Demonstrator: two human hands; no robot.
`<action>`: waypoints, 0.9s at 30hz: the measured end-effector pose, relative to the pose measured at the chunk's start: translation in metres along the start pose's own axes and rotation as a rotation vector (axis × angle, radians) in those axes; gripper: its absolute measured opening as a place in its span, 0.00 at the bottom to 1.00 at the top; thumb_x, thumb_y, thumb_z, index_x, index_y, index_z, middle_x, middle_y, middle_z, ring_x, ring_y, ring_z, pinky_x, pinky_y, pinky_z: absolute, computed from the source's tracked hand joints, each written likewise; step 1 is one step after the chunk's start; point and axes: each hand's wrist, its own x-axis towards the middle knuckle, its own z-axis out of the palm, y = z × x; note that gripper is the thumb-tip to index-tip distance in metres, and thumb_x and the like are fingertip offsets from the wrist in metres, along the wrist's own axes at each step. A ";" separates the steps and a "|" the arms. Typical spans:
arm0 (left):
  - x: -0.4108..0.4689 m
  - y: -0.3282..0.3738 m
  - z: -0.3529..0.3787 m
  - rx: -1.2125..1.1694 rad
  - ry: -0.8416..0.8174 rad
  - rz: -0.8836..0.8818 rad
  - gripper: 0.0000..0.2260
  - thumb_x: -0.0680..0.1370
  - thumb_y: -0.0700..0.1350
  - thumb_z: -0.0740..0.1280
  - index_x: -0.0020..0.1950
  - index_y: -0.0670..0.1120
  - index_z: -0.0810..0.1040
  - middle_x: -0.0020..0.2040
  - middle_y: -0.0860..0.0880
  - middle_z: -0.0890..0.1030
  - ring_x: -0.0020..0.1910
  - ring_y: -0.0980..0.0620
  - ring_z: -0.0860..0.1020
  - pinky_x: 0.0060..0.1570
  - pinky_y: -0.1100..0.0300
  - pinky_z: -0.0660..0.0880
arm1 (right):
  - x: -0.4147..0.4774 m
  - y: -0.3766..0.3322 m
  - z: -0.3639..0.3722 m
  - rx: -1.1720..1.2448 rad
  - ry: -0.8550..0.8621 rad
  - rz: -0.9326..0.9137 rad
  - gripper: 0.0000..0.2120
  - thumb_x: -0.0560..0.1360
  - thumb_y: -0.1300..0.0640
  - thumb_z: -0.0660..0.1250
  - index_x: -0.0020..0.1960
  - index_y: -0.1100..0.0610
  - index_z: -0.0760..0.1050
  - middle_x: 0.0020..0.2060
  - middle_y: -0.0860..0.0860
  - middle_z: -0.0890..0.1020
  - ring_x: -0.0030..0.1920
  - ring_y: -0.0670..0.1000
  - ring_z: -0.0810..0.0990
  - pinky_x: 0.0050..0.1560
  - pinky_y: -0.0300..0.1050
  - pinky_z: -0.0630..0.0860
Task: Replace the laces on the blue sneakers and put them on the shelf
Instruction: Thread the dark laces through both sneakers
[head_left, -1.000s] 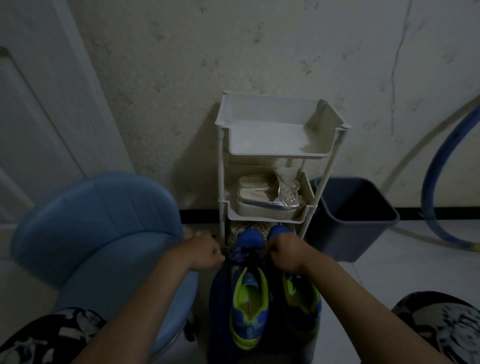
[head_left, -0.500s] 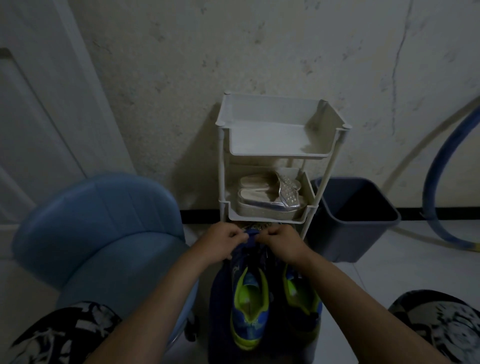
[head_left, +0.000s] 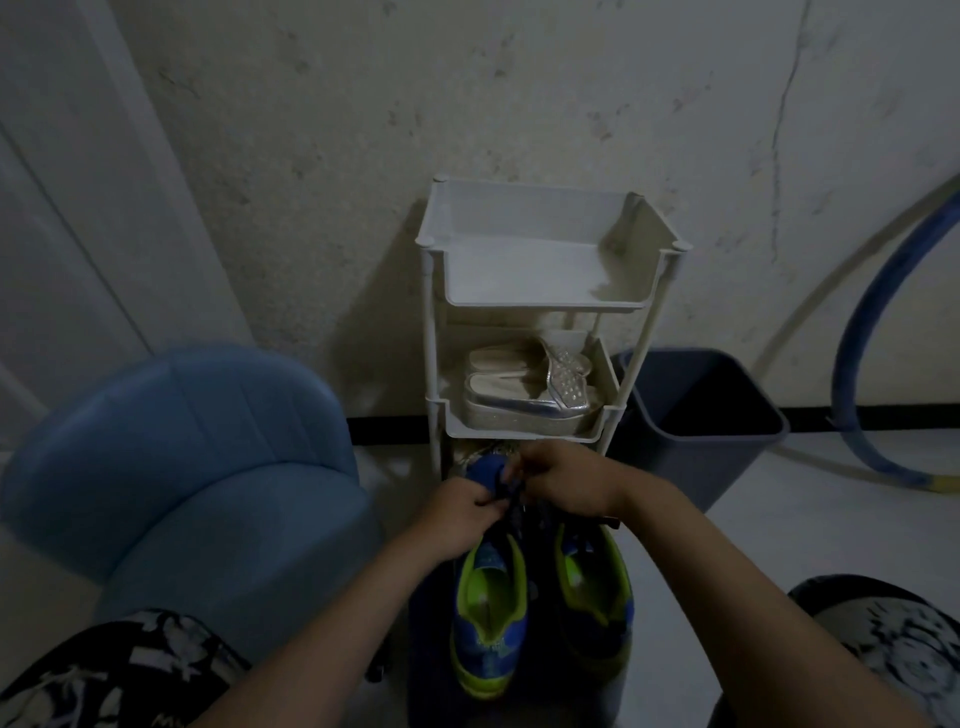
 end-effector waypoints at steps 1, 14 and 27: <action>0.000 0.000 0.000 0.070 -0.012 0.056 0.15 0.78 0.47 0.68 0.32 0.45 0.78 0.29 0.50 0.75 0.30 0.55 0.74 0.32 0.59 0.64 | -0.001 -0.003 -0.002 0.040 0.027 -0.048 0.15 0.74 0.69 0.62 0.52 0.52 0.78 0.45 0.46 0.81 0.47 0.46 0.81 0.51 0.42 0.77; -0.002 -0.010 0.003 -0.148 0.043 0.230 0.12 0.76 0.46 0.73 0.34 0.44 0.82 0.32 0.52 0.74 0.32 0.59 0.72 0.37 0.60 0.68 | 0.023 0.037 0.020 -0.273 0.113 0.043 0.06 0.68 0.53 0.77 0.45 0.51 0.86 0.42 0.47 0.86 0.42 0.44 0.81 0.47 0.40 0.77; -0.016 0.006 -0.035 -0.579 -0.304 -0.417 0.08 0.79 0.45 0.64 0.41 0.44 0.73 0.31 0.50 0.73 0.25 0.56 0.65 0.21 0.66 0.54 | 0.014 0.017 0.030 -0.063 0.186 -0.056 0.12 0.68 0.49 0.77 0.50 0.46 0.82 0.44 0.40 0.82 0.44 0.39 0.79 0.47 0.33 0.74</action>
